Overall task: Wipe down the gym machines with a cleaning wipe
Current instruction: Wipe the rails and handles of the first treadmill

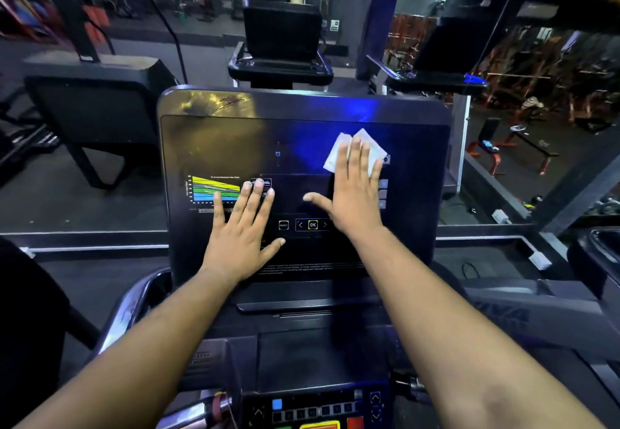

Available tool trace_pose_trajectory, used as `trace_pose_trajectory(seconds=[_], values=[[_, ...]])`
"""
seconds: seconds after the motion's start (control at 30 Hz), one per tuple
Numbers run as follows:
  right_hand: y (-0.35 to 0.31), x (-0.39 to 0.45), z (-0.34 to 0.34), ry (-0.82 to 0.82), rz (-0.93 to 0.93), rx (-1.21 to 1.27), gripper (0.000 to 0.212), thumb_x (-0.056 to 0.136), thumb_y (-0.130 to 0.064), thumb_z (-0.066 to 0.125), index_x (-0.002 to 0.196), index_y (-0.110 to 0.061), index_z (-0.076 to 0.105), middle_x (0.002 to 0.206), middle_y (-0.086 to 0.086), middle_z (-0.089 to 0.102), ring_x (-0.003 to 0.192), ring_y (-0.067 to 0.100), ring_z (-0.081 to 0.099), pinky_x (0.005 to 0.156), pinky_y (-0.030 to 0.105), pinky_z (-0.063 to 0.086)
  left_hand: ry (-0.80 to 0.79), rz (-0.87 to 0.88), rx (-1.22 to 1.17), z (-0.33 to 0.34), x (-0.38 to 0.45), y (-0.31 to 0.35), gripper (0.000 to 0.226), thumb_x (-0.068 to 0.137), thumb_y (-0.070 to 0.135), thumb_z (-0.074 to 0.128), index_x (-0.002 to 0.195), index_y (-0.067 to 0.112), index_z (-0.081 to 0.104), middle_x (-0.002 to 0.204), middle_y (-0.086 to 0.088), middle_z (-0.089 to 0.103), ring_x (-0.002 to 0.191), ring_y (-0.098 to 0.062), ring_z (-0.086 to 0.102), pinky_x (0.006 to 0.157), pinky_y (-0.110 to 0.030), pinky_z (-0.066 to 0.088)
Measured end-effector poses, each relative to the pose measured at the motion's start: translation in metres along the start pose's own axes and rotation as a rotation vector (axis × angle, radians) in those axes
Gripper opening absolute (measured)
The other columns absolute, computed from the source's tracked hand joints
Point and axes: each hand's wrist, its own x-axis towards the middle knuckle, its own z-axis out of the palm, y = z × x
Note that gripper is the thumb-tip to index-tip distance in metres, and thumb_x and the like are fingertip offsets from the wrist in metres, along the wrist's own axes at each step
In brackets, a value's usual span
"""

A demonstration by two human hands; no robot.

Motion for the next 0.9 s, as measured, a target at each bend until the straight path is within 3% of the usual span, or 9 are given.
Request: trace_pose_trajectory(seconds=[0.17,0.33,0.47,0.57,0.63,0.77,0.83,0.9], values=[[-0.03,-0.074,0.064,-0.125,-0.367,-0.136,0.129,0.072,-0.093,0.038,0.16,-0.007,0.001,0.166,0.014,0.0,0.156,0.031,0.011,0.123,0.059,0.008,-0.011,-0.019,-0.006,0.005,-0.011,-0.005,0.097,0.09,0.069,0.043,0.163,0.014,0.011,0.171,-0.009,-0.001,0.158,-0.025,0.001,0.121,-0.067,0.003],[-0.019,-0.157,0.107,-0.317,-0.54,-0.248,0.124,0.074,-0.094,0.033,0.161,-0.009,0.015,0.169,0.011,0.011,0.157,0.027,0.003,0.12,0.054,0.019,-0.023,-0.031,-0.006,0.009,-0.026,-0.015,0.096,0.09,0.07,0.041,0.163,0.014,0.013,0.171,-0.008,0.0,0.158,-0.024,0.001,0.122,-0.065,0.0],[-0.004,-0.124,0.086,-0.318,-0.674,-0.322,0.115,0.076,-0.091,0.028,0.16,-0.013,0.023,0.167,0.007,0.022,0.155,0.022,0.019,0.123,0.051,0.016,-0.034,-0.026,-0.004,0.01,-0.034,-0.02,0.095,0.09,0.07,0.039,0.163,0.015,0.013,0.171,-0.008,-0.001,0.158,-0.024,0.001,0.122,-0.065,-0.002],[-0.005,-0.057,0.046,-0.203,-0.586,-0.33,0.113,0.076,-0.09,0.028,0.158,-0.012,0.03,0.161,0.01,0.036,0.15,0.024,0.032,0.122,0.053,0.015,-0.029,-0.034,0.005,0.008,-0.036,-0.025,0.095,0.09,0.07,0.039,0.163,0.014,0.014,0.171,-0.008,0.0,0.158,-0.024,0.003,0.122,-0.066,-0.002],[-0.012,-0.012,0.017,-0.072,-0.491,-0.291,0.116,0.075,-0.09,0.026,0.159,-0.01,0.025,0.164,0.012,0.029,0.152,0.025,0.026,0.123,0.054,0.012,-0.034,-0.04,0.018,0.006,-0.035,-0.028,0.096,0.09,0.07,0.04,0.163,0.014,0.014,0.171,-0.009,0.0,0.158,-0.024,0.002,0.122,-0.066,0.0],[-0.027,0.042,-0.027,-0.003,-0.329,-0.237,0.121,0.073,-0.094,0.014,0.162,-0.013,-0.004,0.164,0.005,-0.019,0.156,0.023,-0.008,0.125,0.052,-0.005,-0.034,-0.061,0.035,0.002,-0.034,-0.039,0.097,0.09,0.071,0.042,0.163,0.013,0.015,0.171,-0.008,0.0,0.158,-0.024,0.001,0.121,-0.067,0.001],[-0.032,0.042,-0.028,-0.001,-0.311,-0.239,0.123,0.072,-0.095,0.01,0.16,-0.011,-0.009,0.163,0.006,-0.026,0.155,0.025,-0.014,0.125,0.054,-0.006,-0.034,-0.064,0.038,0.002,-0.035,-0.044,0.096,0.089,0.071,0.042,0.163,0.014,0.016,0.171,-0.009,0.001,0.158,-0.024,0.001,0.121,-0.068,0.002],[-0.035,0.024,-0.01,-0.022,-0.338,-0.244,0.126,0.071,-0.095,0.015,0.16,-0.01,-0.007,0.165,0.01,-0.021,0.155,0.027,-0.013,0.124,0.057,-0.004,-0.033,-0.071,0.036,0.003,-0.037,-0.049,0.096,0.089,0.071,0.041,0.163,0.014,0.016,0.171,-0.009,0.002,0.158,-0.024,0.001,0.121,-0.068,0.002]])
